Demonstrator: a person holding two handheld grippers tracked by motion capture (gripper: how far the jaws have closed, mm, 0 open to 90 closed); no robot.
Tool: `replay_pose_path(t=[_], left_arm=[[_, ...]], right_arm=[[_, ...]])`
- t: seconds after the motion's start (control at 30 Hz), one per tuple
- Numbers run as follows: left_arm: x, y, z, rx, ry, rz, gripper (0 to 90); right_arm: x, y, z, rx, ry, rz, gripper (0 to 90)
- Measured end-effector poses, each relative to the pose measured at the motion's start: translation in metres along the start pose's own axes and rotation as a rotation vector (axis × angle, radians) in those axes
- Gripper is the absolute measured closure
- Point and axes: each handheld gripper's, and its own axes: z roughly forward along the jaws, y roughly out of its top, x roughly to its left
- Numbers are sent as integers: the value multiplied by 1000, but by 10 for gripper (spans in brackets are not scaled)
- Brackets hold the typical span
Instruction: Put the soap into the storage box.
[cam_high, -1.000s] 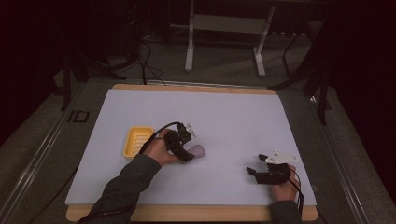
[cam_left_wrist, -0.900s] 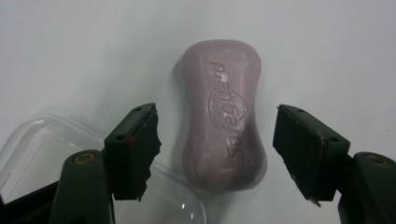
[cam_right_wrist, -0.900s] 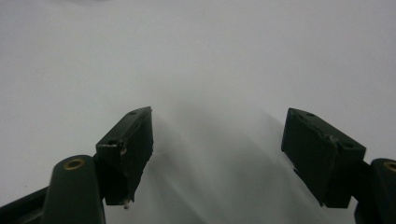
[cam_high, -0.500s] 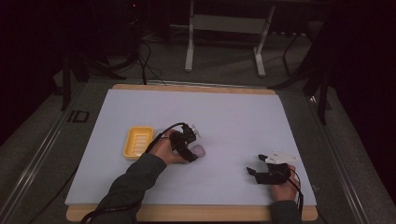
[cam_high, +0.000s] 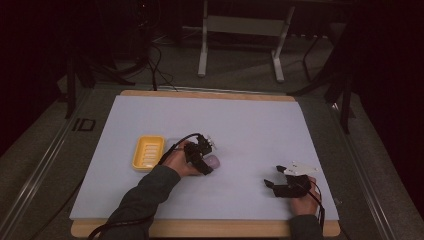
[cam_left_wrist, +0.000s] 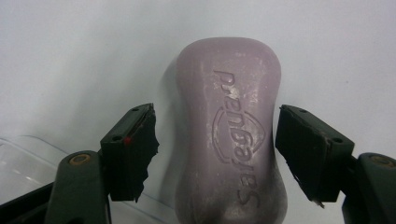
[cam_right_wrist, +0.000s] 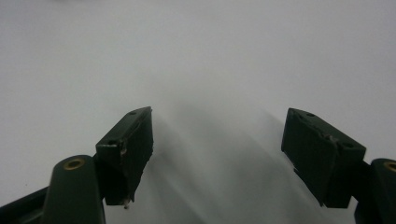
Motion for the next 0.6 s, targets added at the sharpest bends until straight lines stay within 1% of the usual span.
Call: replay_pose_path(t=[0.13, 0.23, 0.57, 0.6], left_arm=[[0, 0, 3, 10, -3, 4, 321], [0, 0, 4, 13, -9, 6, 371], [-1, 3, 4, 28, 0, 17, 380], [-3, 4, 5, 39, 10, 26, 380]], right_arm=[[0, 0, 0, 0, 1, 0, 246], [0, 0, 0, 0, 1, -1, 246], [0, 0, 0, 1, 2, -4, 246], [0, 0, 0, 1, 2, -4, 246]])
